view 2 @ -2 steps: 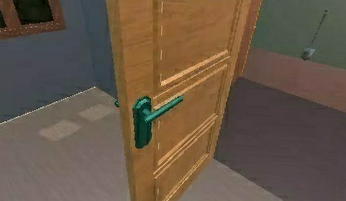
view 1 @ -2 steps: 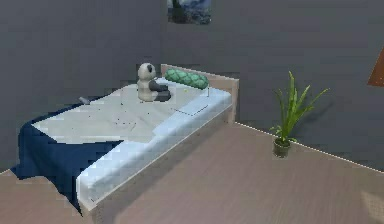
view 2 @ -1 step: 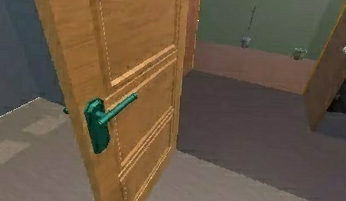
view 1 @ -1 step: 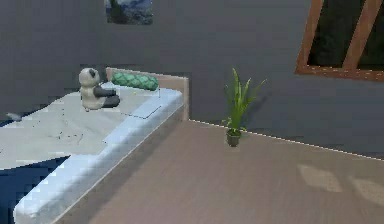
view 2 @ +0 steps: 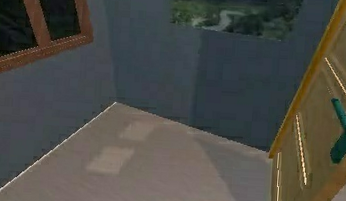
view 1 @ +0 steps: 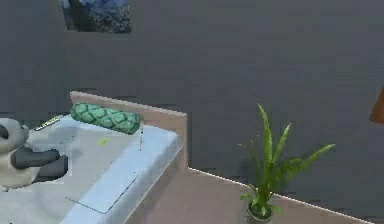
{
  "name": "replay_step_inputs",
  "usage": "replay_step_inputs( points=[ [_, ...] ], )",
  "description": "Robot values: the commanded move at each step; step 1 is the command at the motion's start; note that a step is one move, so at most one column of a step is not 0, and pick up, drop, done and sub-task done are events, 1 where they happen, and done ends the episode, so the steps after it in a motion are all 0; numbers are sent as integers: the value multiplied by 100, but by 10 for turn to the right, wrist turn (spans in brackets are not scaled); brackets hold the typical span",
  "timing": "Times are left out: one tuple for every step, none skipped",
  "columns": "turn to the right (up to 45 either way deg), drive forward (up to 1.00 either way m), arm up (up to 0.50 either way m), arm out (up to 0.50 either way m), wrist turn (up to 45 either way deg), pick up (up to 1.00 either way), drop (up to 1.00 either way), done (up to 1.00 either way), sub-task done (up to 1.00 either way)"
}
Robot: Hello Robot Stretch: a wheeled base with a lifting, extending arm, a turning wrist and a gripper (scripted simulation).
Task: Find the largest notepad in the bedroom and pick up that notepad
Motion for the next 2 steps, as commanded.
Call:
replay_step_inputs(
  points=[
    [30,0,0,0,0,0,0,0,0],
    [0,55,0,0,0,0,0,0,0]
  ],
)
